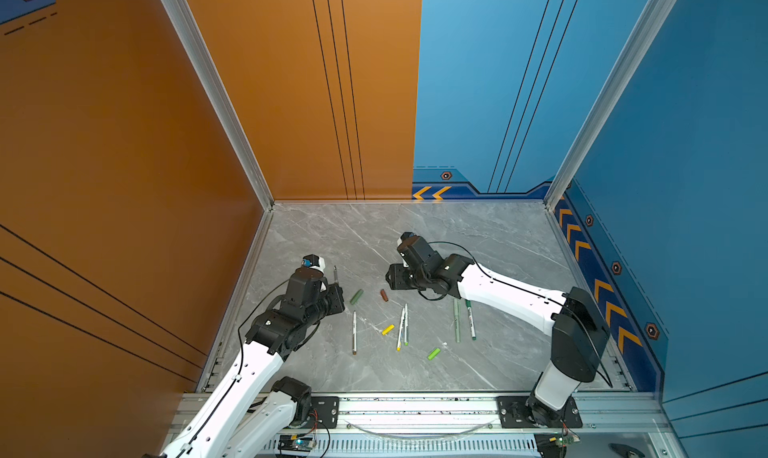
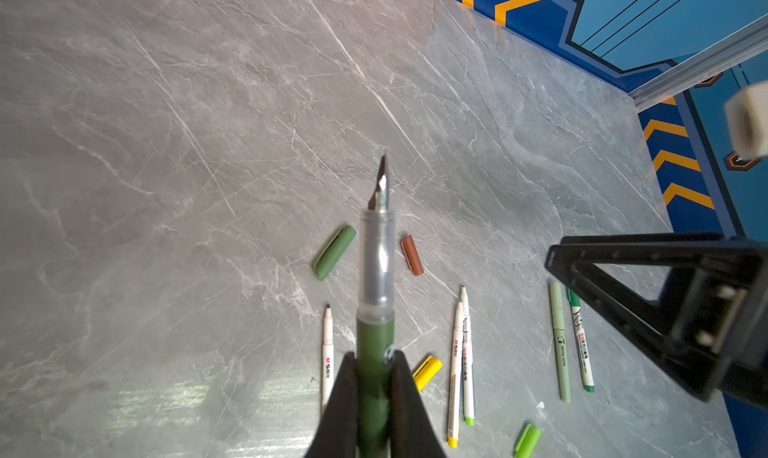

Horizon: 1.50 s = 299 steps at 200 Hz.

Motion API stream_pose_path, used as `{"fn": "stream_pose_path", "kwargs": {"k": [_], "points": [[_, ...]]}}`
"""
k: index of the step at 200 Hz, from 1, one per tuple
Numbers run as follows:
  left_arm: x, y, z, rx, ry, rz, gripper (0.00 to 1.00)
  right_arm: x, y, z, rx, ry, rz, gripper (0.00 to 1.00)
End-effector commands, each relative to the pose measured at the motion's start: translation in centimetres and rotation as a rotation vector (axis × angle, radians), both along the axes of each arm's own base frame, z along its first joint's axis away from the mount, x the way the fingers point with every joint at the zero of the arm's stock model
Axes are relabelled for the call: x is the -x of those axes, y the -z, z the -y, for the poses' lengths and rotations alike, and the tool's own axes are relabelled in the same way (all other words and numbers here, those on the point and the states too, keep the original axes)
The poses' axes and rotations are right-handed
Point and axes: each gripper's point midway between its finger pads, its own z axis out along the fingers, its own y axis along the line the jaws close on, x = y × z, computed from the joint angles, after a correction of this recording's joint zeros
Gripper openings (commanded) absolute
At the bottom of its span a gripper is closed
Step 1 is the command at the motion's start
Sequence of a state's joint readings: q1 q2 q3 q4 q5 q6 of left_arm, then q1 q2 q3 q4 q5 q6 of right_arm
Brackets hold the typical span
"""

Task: Insert the pens into the pen caps
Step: 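Reach the right gripper down toward the dark green cap on the table, then close the right gripper on the dark green cap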

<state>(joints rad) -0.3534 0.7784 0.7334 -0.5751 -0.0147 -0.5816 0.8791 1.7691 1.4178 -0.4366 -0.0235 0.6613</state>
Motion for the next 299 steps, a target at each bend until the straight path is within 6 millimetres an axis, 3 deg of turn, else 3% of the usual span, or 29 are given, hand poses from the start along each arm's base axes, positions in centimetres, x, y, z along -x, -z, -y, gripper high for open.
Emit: {"fn": "stream_pose_path", "kwargs": {"k": [1, 22, 41, 66, 76, 81, 110, 118, 168, 229, 299], "points": [[0.4, 0.6, -0.9, 0.002, -0.040, -0.027, 0.00, 0.6, 1.9, -1.2, 0.100, -0.120, -0.003, 0.54], [0.9, 0.7, -1.4, -0.022, -0.043, -0.045, 0.00, 0.3, 3.2, -3.5, 0.115, -0.228, -0.014, 0.54], [1.0, 0.2, -1.7, -0.069, -0.016, -0.042, 0.00, -0.2, 3.1, -5.4, 0.102, -0.317, 0.009, 0.55], [0.8, -0.3, -2.4, -0.121, -0.011, -0.024, 0.00, -0.5, 3.6, -7.0, 0.100, -0.437, 0.053, 0.55], [0.7, -0.5, -2.5, -0.110, -0.016, -0.021, 0.00, -0.5, 2.8, -7.5, 0.083, -0.486, 0.078, 0.56], [0.7, -0.8, -2.4, -0.103, -0.015, -0.016, 0.00, -0.6, 4.2, -7.8, 0.096, -0.509, 0.064, 0.56], [0.9, -1.5, -2.9, -0.106, -0.034, -0.005, 0.00, -0.6, 5.4, -8.6, 0.078, -0.601, 0.051, 0.58], [1.0, -1.5, -3.1, -0.107, -0.039, -0.003, 0.00, -1.0, 4.9, -9.3, 0.069, -0.621, 0.064, 0.59], [1.0, -1.6, -3.1, -0.100, -0.040, -0.009, 0.00, -1.9, 8.5, -10.9, 0.123, -0.673, 0.041, 0.68], [1.0, -1.9, -3.1, -0.067, -0.058, -0.012, 0.00, -1.7, 10.6, -13.2, 0.106, -0.712, -0.003, 0.73], [1.2, -2.8, -3.4, -0.054, -0.082, 0.004, 0.00, 0.4, 12.9, -12.4, 0.174, -0.746, -0.072, 0.70]]}}
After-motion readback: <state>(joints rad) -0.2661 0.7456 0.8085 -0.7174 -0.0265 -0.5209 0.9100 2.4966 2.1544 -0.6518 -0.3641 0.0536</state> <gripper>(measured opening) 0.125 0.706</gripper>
